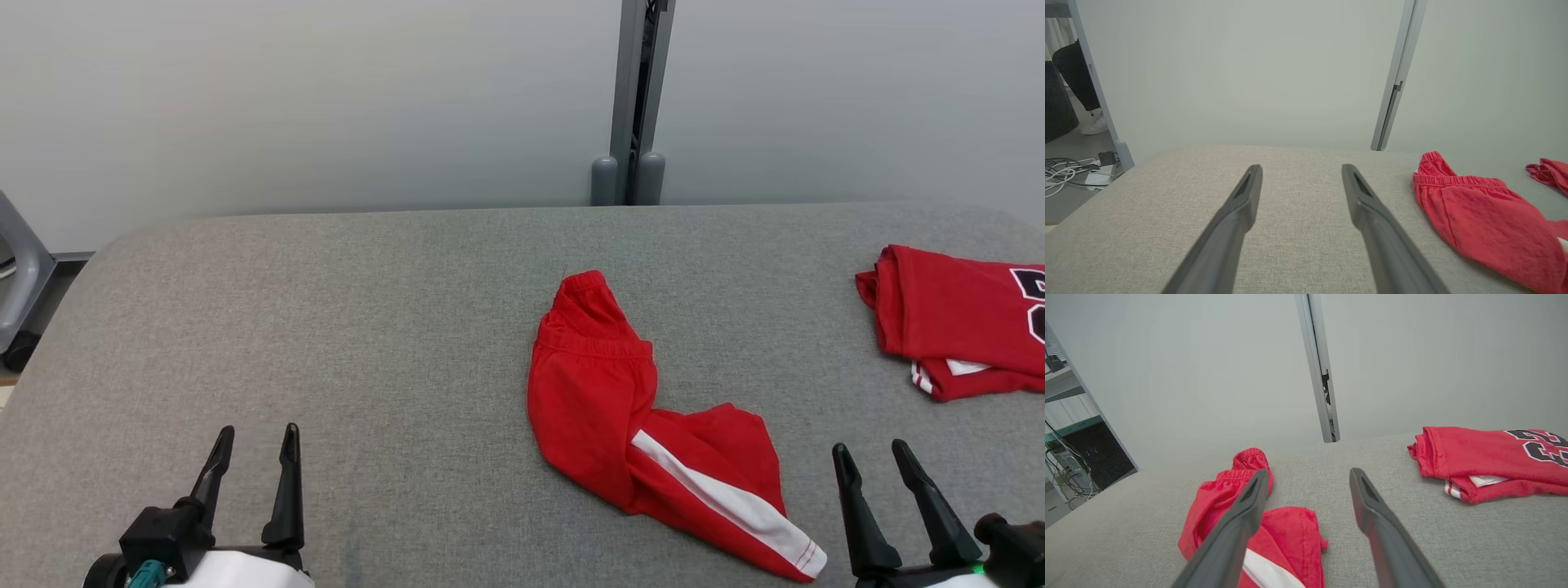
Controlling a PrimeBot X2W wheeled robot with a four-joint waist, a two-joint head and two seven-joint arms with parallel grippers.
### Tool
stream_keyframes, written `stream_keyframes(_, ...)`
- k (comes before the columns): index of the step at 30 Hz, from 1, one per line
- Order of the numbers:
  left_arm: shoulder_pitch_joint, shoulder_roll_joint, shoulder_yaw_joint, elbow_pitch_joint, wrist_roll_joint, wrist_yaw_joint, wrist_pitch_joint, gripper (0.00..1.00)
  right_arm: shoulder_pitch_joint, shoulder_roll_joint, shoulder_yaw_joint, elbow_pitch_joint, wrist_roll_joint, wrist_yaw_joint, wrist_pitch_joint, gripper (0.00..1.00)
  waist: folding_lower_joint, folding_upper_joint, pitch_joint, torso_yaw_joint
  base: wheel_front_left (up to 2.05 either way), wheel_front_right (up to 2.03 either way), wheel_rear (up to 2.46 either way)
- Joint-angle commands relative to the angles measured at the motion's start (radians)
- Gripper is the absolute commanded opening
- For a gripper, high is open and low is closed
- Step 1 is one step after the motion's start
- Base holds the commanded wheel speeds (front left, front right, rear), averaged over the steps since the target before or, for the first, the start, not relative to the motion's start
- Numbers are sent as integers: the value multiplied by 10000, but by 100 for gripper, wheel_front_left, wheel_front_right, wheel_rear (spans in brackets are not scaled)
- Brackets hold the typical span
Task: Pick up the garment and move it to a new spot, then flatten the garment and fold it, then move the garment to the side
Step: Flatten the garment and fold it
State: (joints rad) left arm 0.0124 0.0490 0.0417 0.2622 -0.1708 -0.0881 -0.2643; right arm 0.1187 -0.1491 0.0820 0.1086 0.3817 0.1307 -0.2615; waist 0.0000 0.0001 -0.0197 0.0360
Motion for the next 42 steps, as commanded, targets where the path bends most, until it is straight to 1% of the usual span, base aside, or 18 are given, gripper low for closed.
stream_keyframes(1,53,36,44,-47,56,-37,5,100,97,-14,-58,-63,-62,1,-50,100,0,-1,4,9,0,0,0)
stream_keyframes(8,51,34,114,0,163,-71,4,100,143,165,-3,-82,-247,1,-51,100,0,-1,85,-40,0,0,0)
stream_keyframes(14,-883,168,-294,213,399,-202,4,100,-182,97,160,42,-192,1,-52,100,0,-1,282,-408,0,0,0)
stream_keyframes(19,-2297,238,-1089,699,445,-353,137,100,-406,204,245,186,-106,1,-51,100,0,-1,514,-891,0,0,0)
stream_keyframes(23,-3615,248,-2071,1185,328,-427,720,100,-605,228,328,281,-39,1,-52,100,0,-1,788,-1310,0,0,0)
stream_keyframes(25,-4298,288,-2689,1436,67,-428,1128,100,-721,222,372,344,-20,1,-52,100,0,-1,940,-1551,0,0,0)
stream_keyframes(27,-4962,511,-3488,1652,-331,-433,1587,100,-886,209,409,430,20,1,-53,100,0,-1,1100,-1823,0,0,0)
stream_keyframes(32,-6369,1340,-5340,1990,-2007,-416,2907,100,-1321,269,568,616,160,1,-53,100,0,-1,1477,-2534,0,0,0)
stream_keyframes(33,-6369,1340,-5340,1990,-2007,-416,2907,100,-1321,269,568,616,160,1,-53,100,0,-1,1477,-2534,0,0,0)
stream_keyframes(38,-7345,2317,-6825,2005,-3644,-418,4185,100,-1598,416,711,821,289,1,-51,100,0,-1,1806,-3208,0,0,0)
stream_keyframes(42,-7821,2928,-7785,2028,-4476,-418,4850,100,-1749,544,782,944,359,1,-53,100,0,-1,2024,-3656,0,0,0)
